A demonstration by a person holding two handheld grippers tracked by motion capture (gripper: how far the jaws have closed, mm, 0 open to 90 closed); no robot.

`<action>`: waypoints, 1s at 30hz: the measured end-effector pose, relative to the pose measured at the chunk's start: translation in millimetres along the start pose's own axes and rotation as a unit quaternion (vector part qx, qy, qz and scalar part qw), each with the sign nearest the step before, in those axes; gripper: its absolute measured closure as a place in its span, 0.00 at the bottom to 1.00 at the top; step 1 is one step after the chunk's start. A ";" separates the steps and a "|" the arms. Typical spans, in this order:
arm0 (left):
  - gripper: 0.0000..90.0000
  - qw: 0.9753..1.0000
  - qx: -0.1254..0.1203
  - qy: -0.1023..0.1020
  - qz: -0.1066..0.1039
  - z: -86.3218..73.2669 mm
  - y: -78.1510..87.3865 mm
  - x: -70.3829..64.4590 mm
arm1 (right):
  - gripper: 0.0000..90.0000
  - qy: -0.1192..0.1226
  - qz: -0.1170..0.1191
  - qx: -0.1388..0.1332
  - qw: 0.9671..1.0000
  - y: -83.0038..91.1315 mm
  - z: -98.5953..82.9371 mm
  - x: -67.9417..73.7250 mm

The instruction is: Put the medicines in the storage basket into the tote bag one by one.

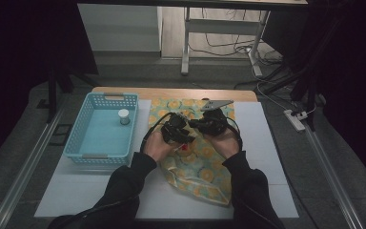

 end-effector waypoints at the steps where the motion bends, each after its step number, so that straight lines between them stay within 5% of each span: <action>1: 0.60 1.000 -0.001 -0.002 -0.001 -0.1 1.9 -0.7 | 1.00 -0.001 0.000 -0.002 1.000 0.7 0.5 -0.3; 13: 0.34 0.999 -0.036 -0.010 -0.039 -9.2 35.5 -9.7 | 1.00 0.000 0.001 -0.002 1.000 1.7 1.1 0.7; 23: 0.16 0.999 -0.039 -0.019 -0.032 -19.9 62.4 -10.6 | 1.00 -0.001 0.000 -0.001 1.000 1.4 0.6 0.6; 30: 0.04 0.999 -0.047 -0.008 -0.016 -34.7 85.9 7.8 | 1.00 0.000 0.000 -0.001 1.000 1.4 0.5 0.6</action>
Point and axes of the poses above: each handheld gripper's, and its own axes: y roughly backward along the jaws, z roughly out of its top, x roughly to its left, the point moved 10 cm from there along -y, roughly forward along the jaws, and after that the axes turned 12 degrees about -y, right-handed, at the moved point
